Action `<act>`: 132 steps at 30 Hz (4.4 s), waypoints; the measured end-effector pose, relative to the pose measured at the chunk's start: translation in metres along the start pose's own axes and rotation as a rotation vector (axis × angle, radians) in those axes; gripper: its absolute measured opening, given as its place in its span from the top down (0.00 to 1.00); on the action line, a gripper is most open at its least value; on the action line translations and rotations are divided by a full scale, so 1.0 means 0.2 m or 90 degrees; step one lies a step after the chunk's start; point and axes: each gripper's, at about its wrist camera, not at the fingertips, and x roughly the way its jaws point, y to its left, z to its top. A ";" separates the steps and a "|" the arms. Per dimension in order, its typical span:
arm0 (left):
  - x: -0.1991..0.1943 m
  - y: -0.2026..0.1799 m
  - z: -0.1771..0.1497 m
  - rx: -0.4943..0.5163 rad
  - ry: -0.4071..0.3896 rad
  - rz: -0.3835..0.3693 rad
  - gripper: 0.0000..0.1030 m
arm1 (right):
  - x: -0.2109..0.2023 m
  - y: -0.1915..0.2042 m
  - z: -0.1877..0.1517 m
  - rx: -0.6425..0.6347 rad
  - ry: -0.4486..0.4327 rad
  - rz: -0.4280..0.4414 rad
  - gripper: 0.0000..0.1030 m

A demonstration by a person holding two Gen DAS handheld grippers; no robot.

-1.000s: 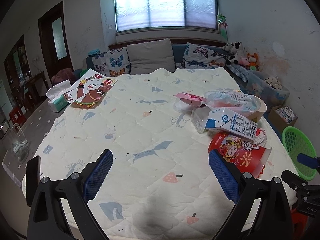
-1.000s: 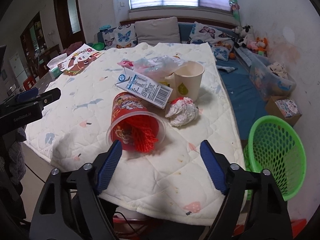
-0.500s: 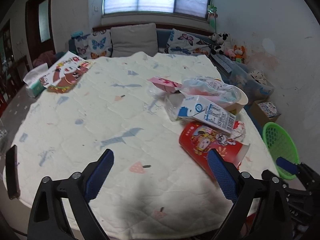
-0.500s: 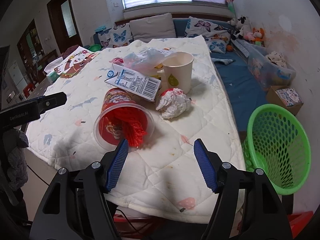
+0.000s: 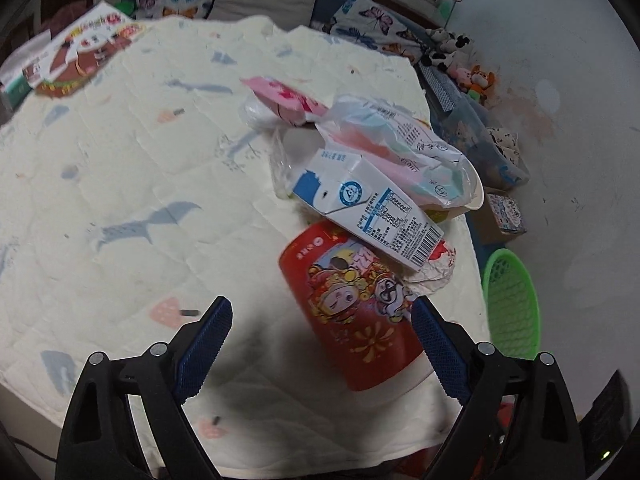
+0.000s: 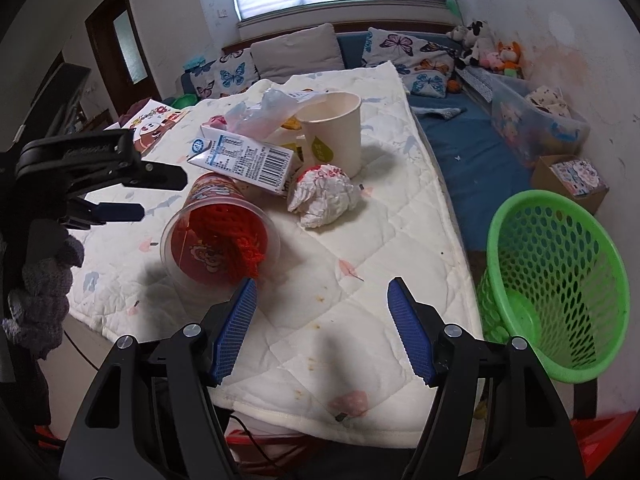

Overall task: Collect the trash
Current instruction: 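Grasp the red paper cup with the left gripper and lift it, then pull the red netting from the cup with the right gripper while the left holds the cup, then carry the red netting to the green basket and release it with the right gripper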

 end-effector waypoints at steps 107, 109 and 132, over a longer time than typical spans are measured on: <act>-0.33 0.14 0.07 0.001 -0.228 -0.112 0.34 | 0.00 0.24 0.05 -0.043 -0.090 0.145 0.94; -0.34 0.12 0.09 0.005 -0.233 -0.115 0.34 | -0.03 0.19 0.05 -0.039 -0.092 0.126 0.94; -0.17 -0.58 0.06 0.176 -0.182 -0.175 0.34 | -0.22 -0.66 -0.12 0.106 -0.084 -0.146 0.94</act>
